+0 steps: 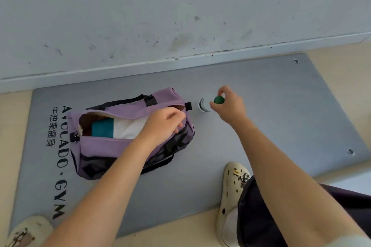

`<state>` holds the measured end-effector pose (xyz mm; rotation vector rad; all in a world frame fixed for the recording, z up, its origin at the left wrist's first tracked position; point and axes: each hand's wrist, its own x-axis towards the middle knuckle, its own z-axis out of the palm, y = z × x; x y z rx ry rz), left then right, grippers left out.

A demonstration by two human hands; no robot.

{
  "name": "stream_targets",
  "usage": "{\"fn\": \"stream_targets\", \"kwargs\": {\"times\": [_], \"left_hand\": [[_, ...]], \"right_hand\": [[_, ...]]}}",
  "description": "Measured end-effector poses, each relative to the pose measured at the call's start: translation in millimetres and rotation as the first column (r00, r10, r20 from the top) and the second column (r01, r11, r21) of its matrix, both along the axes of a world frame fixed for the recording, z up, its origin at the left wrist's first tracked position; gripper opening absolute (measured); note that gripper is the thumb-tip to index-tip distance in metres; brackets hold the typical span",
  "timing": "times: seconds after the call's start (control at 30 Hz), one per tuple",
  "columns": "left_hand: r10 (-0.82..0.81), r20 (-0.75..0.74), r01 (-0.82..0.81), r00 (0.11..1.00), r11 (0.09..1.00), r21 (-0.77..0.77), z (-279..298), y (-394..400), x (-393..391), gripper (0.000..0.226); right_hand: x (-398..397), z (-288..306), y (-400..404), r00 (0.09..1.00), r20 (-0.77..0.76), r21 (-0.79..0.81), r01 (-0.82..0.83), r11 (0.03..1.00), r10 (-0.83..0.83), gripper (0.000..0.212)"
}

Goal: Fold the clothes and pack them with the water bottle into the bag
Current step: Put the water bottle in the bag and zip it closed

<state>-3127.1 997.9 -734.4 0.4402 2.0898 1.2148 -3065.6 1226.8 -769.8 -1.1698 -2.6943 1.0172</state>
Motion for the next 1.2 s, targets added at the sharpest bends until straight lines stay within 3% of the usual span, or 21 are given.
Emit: {"fn": "stream_targets", "kwargs": {"times": [0.1, 0.2, 0.27, 0.37, 0.5, 0.6, 0.7, 0.83, 1.07, 1.13, 1.2], "left_hand": [[-0.009, -0.083, 0.006, 0.997, 1.0, -0.029, 8, -4, 25, 0.013], [-0.037, -0.031, 0.039, 0.999, 0.998, 0.056, 22, -10, 51, 0.058], [-0.087, 0.045, 0.079, 0.995, 0.983, 0.167, 37, -23, 69, 0.072], [-0.041, 0.113, 0.011, 0.993, 0.967, 0.256, 61, -51, 86, 0.066], [0.219, -0.091, -0.193, 0.971, 0.953, 0.231, 101, -99, 79, 0.057], [0.377, 0.033, -0.367, 0.926, 0.874, 0.318, 121, -137, 70, 0.047], [0.425, 0.136, -0.442, 0.895, 0.804, 0.397, 131, -161, 63, 0.042], [0.314, 0.13, -0.339, 0.941, 0.843, 0.417, 141, -170, 56, 0.046], [0.048, 0.209, -0.125, 0.977, 0.919, 0.374, 102, -149, 48, 0.052], [0.248, 0.234, -0.313, 0.94, 0.9, 0.305, 68, -150, 41, 0.044], [0.562, 0.294, -0.609, 0.773, 0.787, 0.096, 26, -156, 39, 0.029]], "right_hand": [[25, 34, -23, 0.998, -0.046, -0.028, 0.033, 0.999, -0.034, 0.022], [42, 81, -54, 0.992, -0.058, -0.068, -0.12, 0.99, 0.116, 0.022], [53, 116, -83, 0.97, -0.126, -0.168, -0.229, 0.959, 0.21, 0.026], [64, 162, -121, 0.93, -0.3, -0.333, -0.312, 0.89, 0.214, 0.02], [65, 195, -164, 0.877, -0.475, -0.493, -0.334, 0.803, 0.073, 0.03], [67, 192, -192, 0.888, -0.384, -0.476, -0.426, 0.769, 0.254, 0.058], [72, 177, -217, 0.831, -0.233, -0.568, -0.538, 0.623, 0.505, 0.058], [72, 166, -241, 0.79, -0.338, -0.68, -0.581, 0.447, 0.512, 0.045], [67, 126, -218, 0.855, -0.23, -0.723, -0.47, 0.506, 0.465, 0.047], [64, 108, -204, 0.894, -0.204, -0.725, -0.412, 0.552, 0.4, 0.051], [59, 91, -193, 0.928, -0.195, -0.733, -0.353, 0.582, 0.318, 0.049]]}}
